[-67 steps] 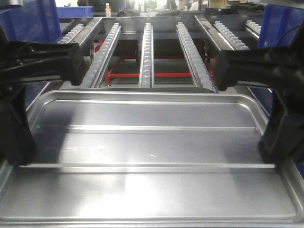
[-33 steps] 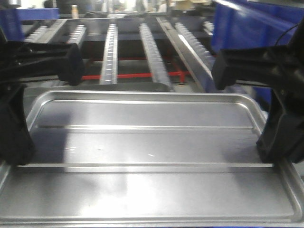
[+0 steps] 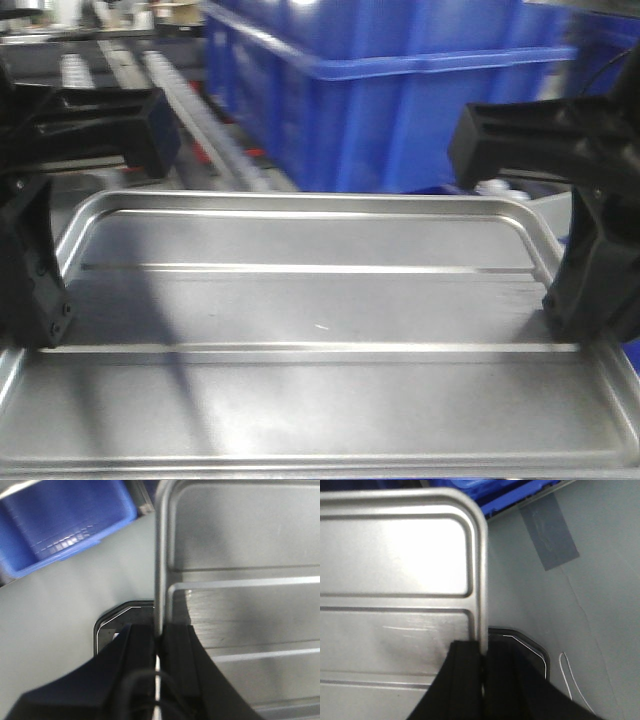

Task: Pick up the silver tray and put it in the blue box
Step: 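Carry the tray in both grippers while the base turns away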

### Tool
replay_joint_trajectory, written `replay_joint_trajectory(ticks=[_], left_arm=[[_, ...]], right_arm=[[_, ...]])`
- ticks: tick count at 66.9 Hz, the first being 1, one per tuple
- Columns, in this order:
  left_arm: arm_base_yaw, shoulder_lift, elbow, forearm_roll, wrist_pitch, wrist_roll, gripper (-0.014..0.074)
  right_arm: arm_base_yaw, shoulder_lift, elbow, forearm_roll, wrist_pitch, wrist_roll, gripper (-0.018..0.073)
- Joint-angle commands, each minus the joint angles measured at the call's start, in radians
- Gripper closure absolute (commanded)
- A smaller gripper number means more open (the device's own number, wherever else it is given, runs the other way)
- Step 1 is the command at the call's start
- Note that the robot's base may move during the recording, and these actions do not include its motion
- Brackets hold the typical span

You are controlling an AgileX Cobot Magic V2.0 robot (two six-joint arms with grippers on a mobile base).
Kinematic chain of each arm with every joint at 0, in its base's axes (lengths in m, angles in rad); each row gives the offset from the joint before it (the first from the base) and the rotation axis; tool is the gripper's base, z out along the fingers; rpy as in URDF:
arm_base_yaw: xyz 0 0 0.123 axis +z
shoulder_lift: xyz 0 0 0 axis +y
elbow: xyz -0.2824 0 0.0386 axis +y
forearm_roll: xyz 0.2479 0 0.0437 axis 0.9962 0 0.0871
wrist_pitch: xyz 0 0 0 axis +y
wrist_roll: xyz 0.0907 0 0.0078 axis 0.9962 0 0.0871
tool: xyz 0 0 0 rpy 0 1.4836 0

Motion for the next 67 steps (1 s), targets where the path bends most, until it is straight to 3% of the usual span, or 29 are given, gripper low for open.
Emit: replay_joint_trajectory(ticks=[1,67], left_arm=[[-0.007,-0.027,-0.025,0.017,0.010,-0.011,0.0610],[-0.007,-0.027,-0.025,0.017,0.010,-0.011,0.0610]], right_arm=[[-0.003,-0.025,-0.026,-0.047,0.000,0.000,0.0500],[-0.003,-0.025,-0.026,-0.047,0.000,0.000,0.0500]])
